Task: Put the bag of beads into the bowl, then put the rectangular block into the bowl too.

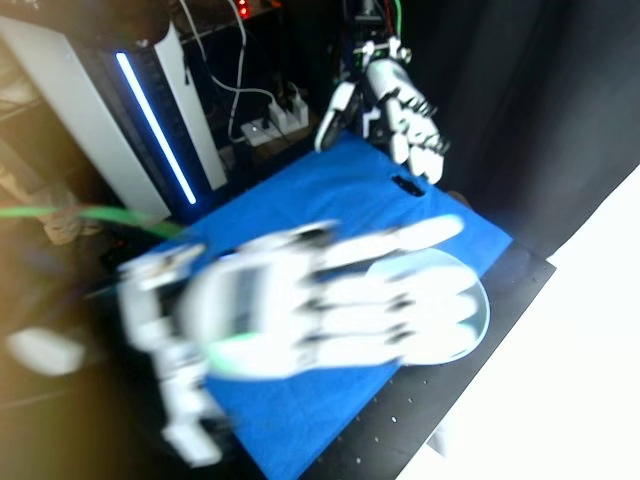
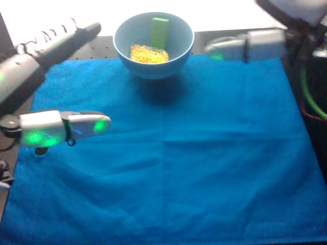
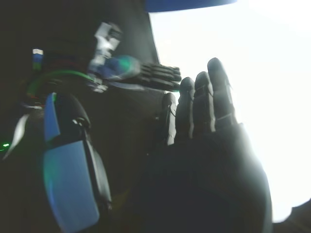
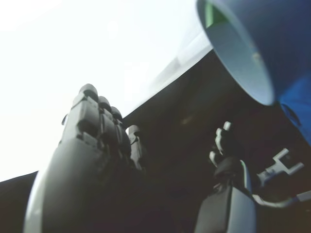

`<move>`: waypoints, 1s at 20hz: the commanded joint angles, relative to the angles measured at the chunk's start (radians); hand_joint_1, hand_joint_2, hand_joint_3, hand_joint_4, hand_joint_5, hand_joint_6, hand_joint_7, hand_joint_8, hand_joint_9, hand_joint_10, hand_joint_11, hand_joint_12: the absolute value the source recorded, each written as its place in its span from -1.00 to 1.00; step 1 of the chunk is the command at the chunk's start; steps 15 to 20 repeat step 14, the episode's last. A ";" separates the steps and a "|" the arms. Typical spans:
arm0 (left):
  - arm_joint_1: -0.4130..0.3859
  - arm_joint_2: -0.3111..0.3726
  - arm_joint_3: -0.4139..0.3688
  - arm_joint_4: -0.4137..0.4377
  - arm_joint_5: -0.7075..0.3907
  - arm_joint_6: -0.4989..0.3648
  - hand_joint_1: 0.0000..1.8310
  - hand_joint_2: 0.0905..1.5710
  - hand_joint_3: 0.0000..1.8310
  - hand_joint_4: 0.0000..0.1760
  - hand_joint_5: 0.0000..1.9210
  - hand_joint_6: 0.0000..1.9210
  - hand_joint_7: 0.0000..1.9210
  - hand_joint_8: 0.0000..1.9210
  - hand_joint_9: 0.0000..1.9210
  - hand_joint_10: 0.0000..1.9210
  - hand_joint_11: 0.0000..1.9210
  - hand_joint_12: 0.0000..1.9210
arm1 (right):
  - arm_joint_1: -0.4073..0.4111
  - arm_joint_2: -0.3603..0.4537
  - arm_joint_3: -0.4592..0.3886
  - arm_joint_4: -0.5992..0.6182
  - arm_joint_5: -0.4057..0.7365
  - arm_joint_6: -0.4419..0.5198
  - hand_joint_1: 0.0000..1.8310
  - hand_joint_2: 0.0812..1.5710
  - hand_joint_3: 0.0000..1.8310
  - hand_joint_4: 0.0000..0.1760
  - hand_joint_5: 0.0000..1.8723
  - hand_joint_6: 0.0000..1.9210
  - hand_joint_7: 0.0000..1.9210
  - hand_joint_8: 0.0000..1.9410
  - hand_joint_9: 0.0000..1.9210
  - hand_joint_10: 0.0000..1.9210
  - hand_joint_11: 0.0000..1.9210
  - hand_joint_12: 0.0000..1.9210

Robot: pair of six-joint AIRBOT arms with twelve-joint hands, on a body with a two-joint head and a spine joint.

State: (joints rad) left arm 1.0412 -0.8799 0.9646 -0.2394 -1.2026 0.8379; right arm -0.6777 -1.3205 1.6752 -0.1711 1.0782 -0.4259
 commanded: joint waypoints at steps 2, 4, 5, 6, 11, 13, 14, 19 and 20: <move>0.026 0.028 -0.023 -0.008 -0.203 -0.007 -0.40 0.08 -1.00 0.37 -0.92 -1.00 -0.88 -1.00 -0.85 -1.00 -1.00 -0.49 | -0.056 0.062 -0.093 0.106 0.259 0.000 -0.27 0.00 -1.00 1.00 -1.00 -1.00 -1.00 -1.00 -1.00 -1.00 -1.00 -1.00; 0.064 0.053 -0.047 -0.017 -0.257 -0.007 -0.27 0.07 -1.00 0.43 -0.92 -1.00 -0.90 -1.00 -0.88 -1.00 -1.00 -0.67 | -0.131 0.136 -0.191 0.174 0.334 0.000 -0.26 0.05 -0.99 1.00 -1.00 -1.00 -1.00 -1.00 -1.00 -1.00 -1.00 -1.00; 0.090 0.066 -0.064 -0.024 -0.300 -0.007 -0.25 0.05 -1.00 0.53 -0.93 -1.00 -0.91 -1.00 -0.89 -1.00 -1.00 -0.73 | -0.193 0.185 -0.256 0.216 0.395 0.000 -0.27 0.05 -0.99 1.00 -1.00 -1.00 -1.00 -1.00 -1.00 -1.00 -1.00 -1.00; 0.112 0.074 -0.075 -0.032 -0.334 -0.007 -0.31 0.04 -1.00 0.50 -0.92 -1.00 -0.88 -1.00 -0.86 -1.00 -1.00 -0.54 | -0.250 0.219 -0.304 0.251 0.443 0.000 -0.34 0.06 -0.99 1.00 -1.00 -1.00 -1.00 -1.00 -1.00 -1.00 -1.00 -1.00; 0.157 0.079 -0.093 -0.061 -0.384 -0.007 -0.49 0.11 -1.00 0.22 -0.91 -1.00 -0.88 -1.00 -0.85 -1.00 -1.00 -0.20 | -0.498 0.289 -0.459 0.434 0.632 0.000 -0.33 0.14 -0.98 1.00 -1.00 -1.00 -1.00 -1.00 -1.00 -1.00 -1.00 -1.00; 0.159 0.079 -0.096 -0.061 -0.382 -0.007 -0.51 0.09 -1.00 0.38 -0.89 -0.99 -0.88 -1.00 -0.86 -1.00 -1.00 -0.22 | -0.521 0.288 -0.467 0.459 0.637 0.000 -0.33 0.10 -1.00 1.00 -1.00 -1.00 -0.99 -1.00 -1.00 -1.00 -1.00 -1.00; 0.160 0.078 -0.097 -0.061 -0.388 -0.007 -0.51 0.09 -1.00 0.38 -0.89 -0.99 -0.88 -1.00 -0.86 -1.00 -1.00 -0.22 | -0.524 0.285 -0.470 0.460 0.637 0.000 -0.33 0.10 -1.00 1.00 -1.00 -1.00 -0.99 -1.00 -1.00 -1.00 -1.00 -1.00; 0.160 0.078 -0.097 -0.061 -0.388 -0.007 -0.51 0.09 -1.00 0.38 -0.89 -0.99 -0.88 -1.00 -0.86 -1.00 -1.00 -0.22 | -0.524 0.285 -0.470 0.460 0.637 0.000 -0.33 0.10 -1.00 1.00 -1.00 -1.00 -0.99 -1.00 -1.00 -1.00 -1.00 -1.00; 0.160 0.078 -0.097 -0.061 -0.388 -0.007 -0.51 0.09 -1.00 0.38 -0.89 -0.99 -0.88 -1.00 -0.86 -1.00 -1.00 -0.22 | -0.524 0.285 -0.470 0.460 0.637 0.000 -0.33 0.10 -1.00 1.00 -1.00 -1.00 -0.99 -1.00 -1.00 -1.00 -1.00 -1.00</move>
